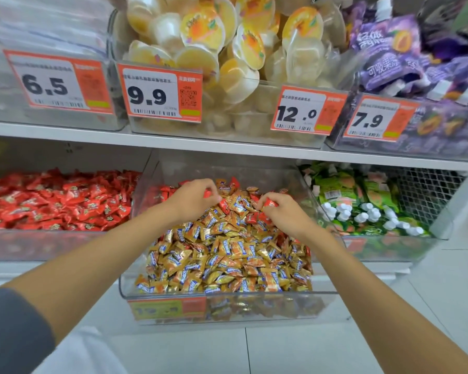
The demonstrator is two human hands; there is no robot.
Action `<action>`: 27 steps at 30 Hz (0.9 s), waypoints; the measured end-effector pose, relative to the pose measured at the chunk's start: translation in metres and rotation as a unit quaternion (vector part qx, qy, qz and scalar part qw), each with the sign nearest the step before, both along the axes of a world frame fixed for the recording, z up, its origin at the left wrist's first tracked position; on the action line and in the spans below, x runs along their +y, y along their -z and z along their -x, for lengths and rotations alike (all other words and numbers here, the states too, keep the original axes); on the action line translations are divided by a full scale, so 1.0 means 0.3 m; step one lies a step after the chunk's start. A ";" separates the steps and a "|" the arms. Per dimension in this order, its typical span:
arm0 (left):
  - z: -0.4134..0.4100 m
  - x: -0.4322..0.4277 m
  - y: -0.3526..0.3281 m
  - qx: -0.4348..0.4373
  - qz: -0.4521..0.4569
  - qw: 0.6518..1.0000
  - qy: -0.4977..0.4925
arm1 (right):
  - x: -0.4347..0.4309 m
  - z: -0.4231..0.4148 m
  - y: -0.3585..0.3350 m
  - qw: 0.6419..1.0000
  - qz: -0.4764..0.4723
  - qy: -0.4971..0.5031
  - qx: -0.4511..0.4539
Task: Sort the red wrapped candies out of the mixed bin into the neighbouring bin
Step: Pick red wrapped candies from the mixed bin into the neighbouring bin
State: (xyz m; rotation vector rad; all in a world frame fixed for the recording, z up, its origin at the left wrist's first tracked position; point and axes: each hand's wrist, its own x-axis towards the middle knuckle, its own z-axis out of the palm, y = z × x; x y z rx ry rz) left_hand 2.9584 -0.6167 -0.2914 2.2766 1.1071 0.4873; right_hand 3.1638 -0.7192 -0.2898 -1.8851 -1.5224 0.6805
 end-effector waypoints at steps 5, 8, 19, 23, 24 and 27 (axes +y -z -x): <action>-0.102 0.014 0.054 0.155 -0.062 0.986 0.012 | 0.058 0.046 0.059 0.998 0.012 0.020 -0.059; -0.096 0.030 0.062 0.145 -0.058 0.988 -0.008 | 0.073 0.032 0.097 0.981 0.067 -0.030 -0.182; 0.178 0.017 -0.124 -0.076 0.007 0.997 0.002 | 0.031 0.094 0.001 0.991 0.014 -0.065 0.112; 0.253 0.000 -0.113 -0.086 -0.071 0.993 -0.037 | 0.066 0.258 0.006 0.989 -0.012 -0.143 0.026; 0.261 -0.004 -0.101 -0.108 -0.080 0.990 -0.053 | 0.071 0.311 0.017 0.985 -0.020 -0.172 0.006; 0.271 -0.008 -0.057 -0.167 -0.092 0.974 -0.118 | 0.079 0.450 0.074 0.944 -0.038 -0.278 -0.174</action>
